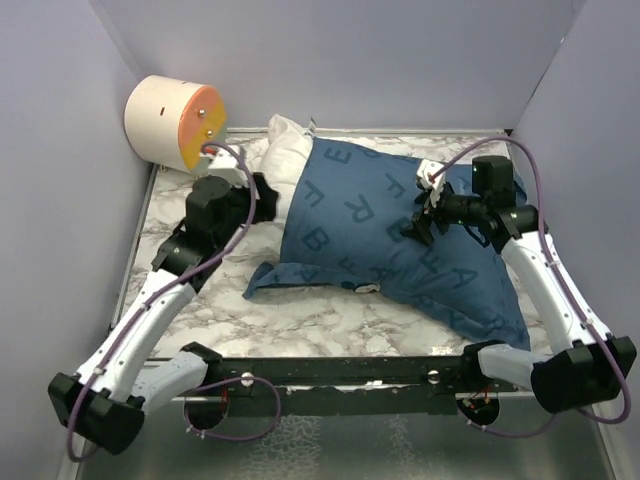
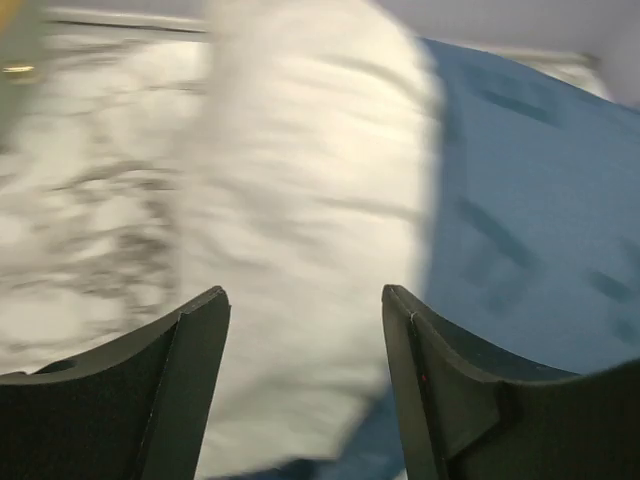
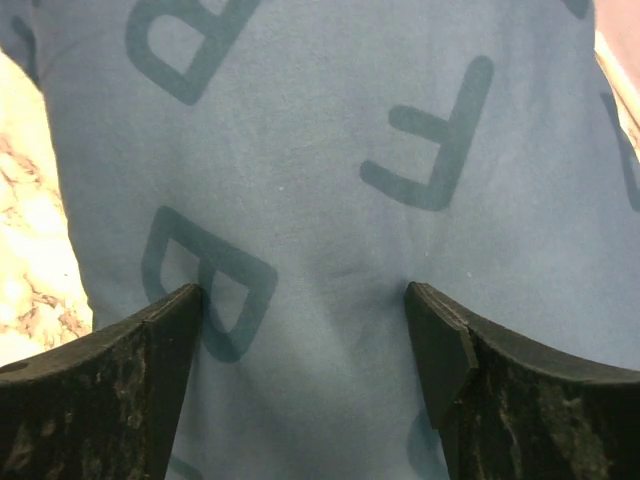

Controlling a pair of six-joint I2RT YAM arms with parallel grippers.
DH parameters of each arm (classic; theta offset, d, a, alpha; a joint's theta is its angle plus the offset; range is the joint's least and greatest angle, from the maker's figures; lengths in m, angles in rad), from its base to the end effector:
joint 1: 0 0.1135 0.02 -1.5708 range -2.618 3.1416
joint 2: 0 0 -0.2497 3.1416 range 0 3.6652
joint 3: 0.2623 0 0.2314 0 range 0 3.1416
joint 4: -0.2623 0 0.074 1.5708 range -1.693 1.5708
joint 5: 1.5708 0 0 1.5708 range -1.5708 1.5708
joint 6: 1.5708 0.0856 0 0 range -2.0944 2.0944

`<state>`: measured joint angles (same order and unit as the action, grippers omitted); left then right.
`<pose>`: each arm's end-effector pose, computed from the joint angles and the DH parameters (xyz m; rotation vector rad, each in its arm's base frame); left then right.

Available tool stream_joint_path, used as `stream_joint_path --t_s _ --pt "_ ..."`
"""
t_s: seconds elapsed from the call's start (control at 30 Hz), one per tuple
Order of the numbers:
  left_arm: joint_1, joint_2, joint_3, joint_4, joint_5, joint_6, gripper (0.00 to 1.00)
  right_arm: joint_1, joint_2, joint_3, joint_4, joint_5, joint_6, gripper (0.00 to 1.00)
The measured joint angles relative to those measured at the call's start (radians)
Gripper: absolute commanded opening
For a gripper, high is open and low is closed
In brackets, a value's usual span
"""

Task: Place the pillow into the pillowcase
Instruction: Stuff the pillow into the pillowcase.

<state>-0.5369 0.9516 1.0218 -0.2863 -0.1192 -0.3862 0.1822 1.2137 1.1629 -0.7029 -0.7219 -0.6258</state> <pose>0.2193 -0.1187 0.3583 0.0499 1.8190 -0.5539 0.2452 0.1027 0.3014 -1.1619 1.8289 0.5838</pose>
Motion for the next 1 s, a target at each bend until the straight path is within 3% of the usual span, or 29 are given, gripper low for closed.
stream_joint_path --t_s 0.07,0.17,0.23,0.3,0.37,0.43,0.6,0.7,0.77,0.87,0.93,1.0 --pt "0.167 0.047 -0.024 0.026 0.007 0.007 0.51 0.002 -0.048 -0.043 0.023 0.054 0.005 0.76" --pt "0.417 0.120 -0.064 0.106 0.062 -0.024 0.44 0.006 -0.109 -0.086 0.033 0.121 0.012 0.74" --pt "0.505 0.202 -0.075 0.167 0.122 -0.051 0.39 0.006 -0.124 -0.101 0.043 0.164 0.014 0.74" --pt "0.524 0.299 -0.079 0.230 0.224 -0.078 0.38 0.006 -0.118 -0.116 0.066 0.217 0.016 0.74" --pt "0.496 0.383 -0.096 0.295 0.332 -0.098 0.39 0.005 -0.097 -0.122 0.088 0.257 0.014 0.74" --pt "0.389 0.425 -0.132 0.341 0.388 -0.102 0.39 -0.013 -0.054 -0.114 0.115 0.291 0.010 0.74" --pt "0.045 0.394 -0.231 0.490 0.388 -0.128 0.40 -0.100 0.109 0.030 0.112 0.355 -0.019 0.75" --pt "-0.092 0.315 -0.346 0.550 0.364 -0.178 0.44 -0.146 0.172 0.111 0.092 0.356 -0.064 0.76" --pt "-0.140 0.245 -0.434 0.569 0.350 -0.209 0.50 -0.150 0.183 0.135 0.068 0.306 -0.096 0.77" --pt "-0.145 0.121 -0.536 0.555 0.302 -0.237 0.65 -0.140 0.163 0.153 -0.022 0.132 -0.167 0.87" --pt "-0.145 0.021 -0.577 0.543 0.266 -0.247 0.68 -0.116 0.131 0.161 -0.106 -0.002 -0.215 0.97" --pt "-0.145 -0.060 -0.592 0.535 0.240 -0.256 0.68 -0.034 0.090 0.165 -0.168 -0.118 -0.254 1.00"
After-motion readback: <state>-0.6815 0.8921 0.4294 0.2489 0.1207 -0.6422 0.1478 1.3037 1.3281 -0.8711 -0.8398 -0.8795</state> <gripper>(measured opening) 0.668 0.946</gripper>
